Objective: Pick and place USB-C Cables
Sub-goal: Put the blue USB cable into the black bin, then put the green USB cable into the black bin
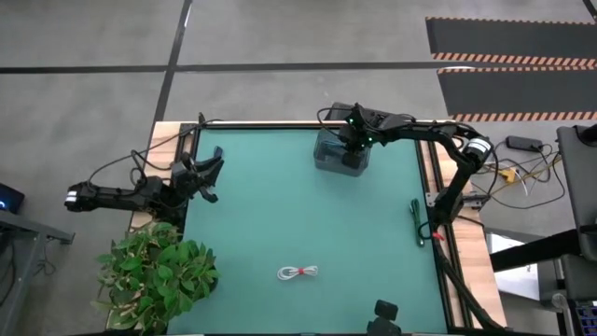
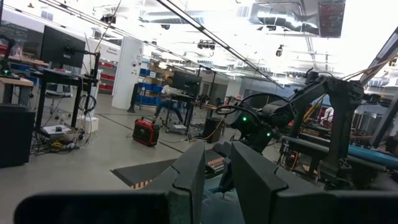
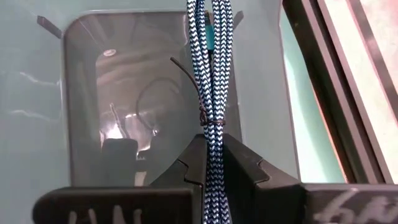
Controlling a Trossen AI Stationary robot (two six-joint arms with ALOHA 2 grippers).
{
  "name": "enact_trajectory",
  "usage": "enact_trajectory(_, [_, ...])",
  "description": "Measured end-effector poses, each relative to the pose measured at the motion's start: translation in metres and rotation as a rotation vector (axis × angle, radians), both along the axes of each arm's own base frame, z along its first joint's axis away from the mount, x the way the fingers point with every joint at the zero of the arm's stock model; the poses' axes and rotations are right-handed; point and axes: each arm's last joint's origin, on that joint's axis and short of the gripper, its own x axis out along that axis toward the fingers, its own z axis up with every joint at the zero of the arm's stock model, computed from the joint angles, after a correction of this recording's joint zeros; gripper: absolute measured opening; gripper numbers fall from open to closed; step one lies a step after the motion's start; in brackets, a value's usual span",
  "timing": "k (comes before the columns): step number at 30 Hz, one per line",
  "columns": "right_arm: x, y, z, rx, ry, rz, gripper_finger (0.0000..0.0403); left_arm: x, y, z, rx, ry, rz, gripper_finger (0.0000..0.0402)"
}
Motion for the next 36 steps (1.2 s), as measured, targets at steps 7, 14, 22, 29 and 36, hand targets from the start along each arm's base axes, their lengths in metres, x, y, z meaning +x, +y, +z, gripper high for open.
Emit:
enact_trajectory(7, [0.0, 0.0, 0.0, -0.003, 0.0, 0.0, 0.0022, 0.0, 0.0, 0.0, 0.0, 0.0, 0.0, 0.0063])
enact_trajectory(14, [0.0, -0.001, 0.0, -0.017, 0.011, -0.022, 0.0035, 0.0, 0.0, 0.0, 0.0, -0.001, 0.0, 0.0063])
enact_trajectory(22, [-0.001, -0.001, 0.001, -0.023, 0.015, -0.049, 0.0092, 0.0, 0.0, 0.0, 0.0, -0.002, 0.0, 0.0063])
enact_trajectory(29, [-0.003, 0.0, 0.008, -0.026, 0.007, -0.076, 0.0115, 0.0, 0.0, 0.0, 0.0, -0.002, 0.0, 0.0063])
enact_trajectory(36, [-0.006, 0.017, 0.03, 0.017, -0.033, -0.13, 0.0104, 0.0, 0.0, 0.0, 0.0, -0.002, 0.0, 0.0063])
